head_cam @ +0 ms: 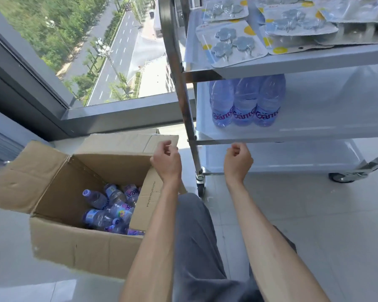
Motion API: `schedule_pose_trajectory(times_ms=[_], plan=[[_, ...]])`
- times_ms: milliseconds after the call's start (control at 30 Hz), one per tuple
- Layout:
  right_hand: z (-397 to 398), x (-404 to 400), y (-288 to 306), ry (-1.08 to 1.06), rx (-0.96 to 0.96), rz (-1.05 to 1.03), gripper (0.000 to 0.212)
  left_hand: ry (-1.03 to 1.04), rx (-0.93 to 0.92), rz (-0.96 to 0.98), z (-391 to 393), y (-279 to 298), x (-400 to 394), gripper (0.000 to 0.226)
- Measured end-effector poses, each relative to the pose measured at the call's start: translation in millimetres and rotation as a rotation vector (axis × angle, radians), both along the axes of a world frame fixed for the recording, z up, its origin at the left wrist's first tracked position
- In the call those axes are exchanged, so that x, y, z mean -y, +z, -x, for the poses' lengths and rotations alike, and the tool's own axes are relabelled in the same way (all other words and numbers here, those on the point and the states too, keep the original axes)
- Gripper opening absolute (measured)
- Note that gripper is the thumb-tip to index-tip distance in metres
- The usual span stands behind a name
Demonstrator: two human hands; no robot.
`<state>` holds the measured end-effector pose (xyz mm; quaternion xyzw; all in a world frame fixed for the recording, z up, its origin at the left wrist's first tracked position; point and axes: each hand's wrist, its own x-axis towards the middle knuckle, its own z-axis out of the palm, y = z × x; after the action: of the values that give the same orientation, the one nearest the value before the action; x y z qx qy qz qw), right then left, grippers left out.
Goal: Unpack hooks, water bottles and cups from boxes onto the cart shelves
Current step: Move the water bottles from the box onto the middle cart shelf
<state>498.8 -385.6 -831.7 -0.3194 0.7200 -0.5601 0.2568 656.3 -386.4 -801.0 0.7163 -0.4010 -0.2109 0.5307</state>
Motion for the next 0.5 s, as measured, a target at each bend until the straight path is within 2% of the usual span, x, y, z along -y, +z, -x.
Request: schedule_pose_trajectory(times_ms=[100, 167, 267, 333, 400, 467, 500], plan=[[-36, -17, -12, 0.204, 0.045, -0.061, 0.014, 0.16, -0.012, -0.126, -60, -19, -14, 0.024], [-70, -21, -14, 0.436, 0.137, -0.086, 0.019, 0.285, -0.077, -0.214, -95, -39, -22, 0.024], [-143, -22, -16, 0.826, 0.303, -0.173, 0.033, 0.425, -0.161, -0.349, -131, -71, -38, 0.027], [-194, -26, -22, 0.962, 0.42, -0.303, 0.048, 0.468, -0.258, -0.472, -144, -90, -49, 0.03], [-227, -33, -42, 0.983, 0.396, -0.445, 0.049, 0.523, -0.392, -0.579, -157, -108, -60, 0.034], [-239, -37, -64, 0.999, 0.228, -0.577, 0.033, 0.561, -0.568, -0.66, -171, -123, -71, 0.041], [-239, -36, -70, 0.977, 0.164, -0.638, 0.033, 0.547, -0.661, -0.673, -176, -132, -74, 0.041]])
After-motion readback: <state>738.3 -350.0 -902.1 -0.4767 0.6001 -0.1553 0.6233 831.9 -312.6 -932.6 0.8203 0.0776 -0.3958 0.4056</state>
